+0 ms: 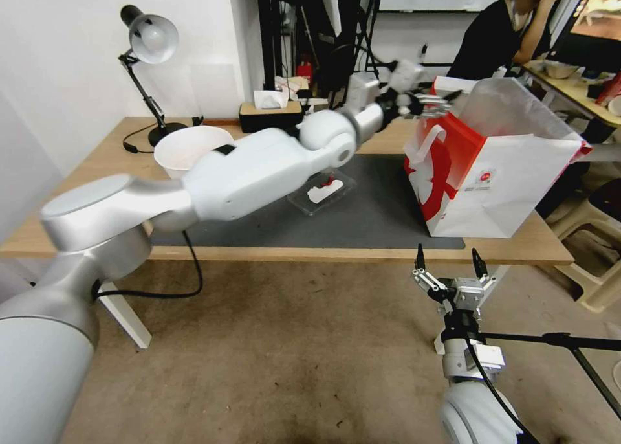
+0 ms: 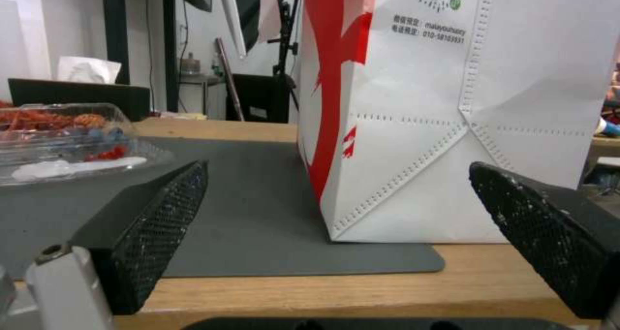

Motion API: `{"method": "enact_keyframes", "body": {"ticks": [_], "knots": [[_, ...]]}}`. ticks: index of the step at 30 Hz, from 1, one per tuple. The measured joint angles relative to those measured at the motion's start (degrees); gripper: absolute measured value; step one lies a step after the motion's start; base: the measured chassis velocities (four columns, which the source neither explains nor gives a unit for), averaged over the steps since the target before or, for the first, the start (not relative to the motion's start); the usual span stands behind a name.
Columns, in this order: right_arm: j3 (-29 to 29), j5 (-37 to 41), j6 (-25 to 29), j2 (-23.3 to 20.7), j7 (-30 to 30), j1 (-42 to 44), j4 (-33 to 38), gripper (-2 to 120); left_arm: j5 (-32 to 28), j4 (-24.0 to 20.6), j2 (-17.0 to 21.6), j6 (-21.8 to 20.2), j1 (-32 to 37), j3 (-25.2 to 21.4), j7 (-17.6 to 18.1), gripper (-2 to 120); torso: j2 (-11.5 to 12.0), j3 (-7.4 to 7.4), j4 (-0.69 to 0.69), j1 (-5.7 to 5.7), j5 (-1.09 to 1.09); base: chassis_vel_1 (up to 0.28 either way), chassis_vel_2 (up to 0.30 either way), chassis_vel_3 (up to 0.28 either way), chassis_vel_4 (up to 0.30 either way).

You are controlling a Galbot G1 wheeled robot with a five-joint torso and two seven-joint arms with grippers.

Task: Pick up the trash from the table and place it into the takeout bag.

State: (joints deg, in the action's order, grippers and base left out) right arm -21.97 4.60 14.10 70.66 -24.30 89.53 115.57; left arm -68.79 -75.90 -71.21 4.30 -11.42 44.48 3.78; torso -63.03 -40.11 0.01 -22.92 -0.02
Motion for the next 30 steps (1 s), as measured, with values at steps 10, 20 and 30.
{"method": "enact_keyframes", "body": {"ticks": [10, 20, 30], "knots": [[-0.1, 0.0, -0.2, 0.3, 0.0, 0.2, 0.6, 100, 0.3, -4.9, 7.6, -1.9, 7.8, -9.1, 3.0, 100, 0.0, 0.00, -0.01, 0.00, 0.00, 0.000, 0.000, 0.000, 0.000], [-0.1, -0.1, -0.4, 0.2, 0.0, 0.3, 0.8, 100, 2.8, -12.1, 17.0, -1.8, 18.2, -17.4, 2.6, 100, 0.0, 0.00, -0.01, 0.00, 0.01, 0.000, 0.000, 0.000, 0.000], [0.2, -0.3, -0.8, 0.3, 0.0, 0.1, 0.7, 100, 6.5, -18.8, 23.0, -1.8, 31.3, -29.0, 1.9, 100, 0.0, 0.00, -0.01, 0.00, 0.03, 0.000, 0.000, 0.000, 0.000]]}}
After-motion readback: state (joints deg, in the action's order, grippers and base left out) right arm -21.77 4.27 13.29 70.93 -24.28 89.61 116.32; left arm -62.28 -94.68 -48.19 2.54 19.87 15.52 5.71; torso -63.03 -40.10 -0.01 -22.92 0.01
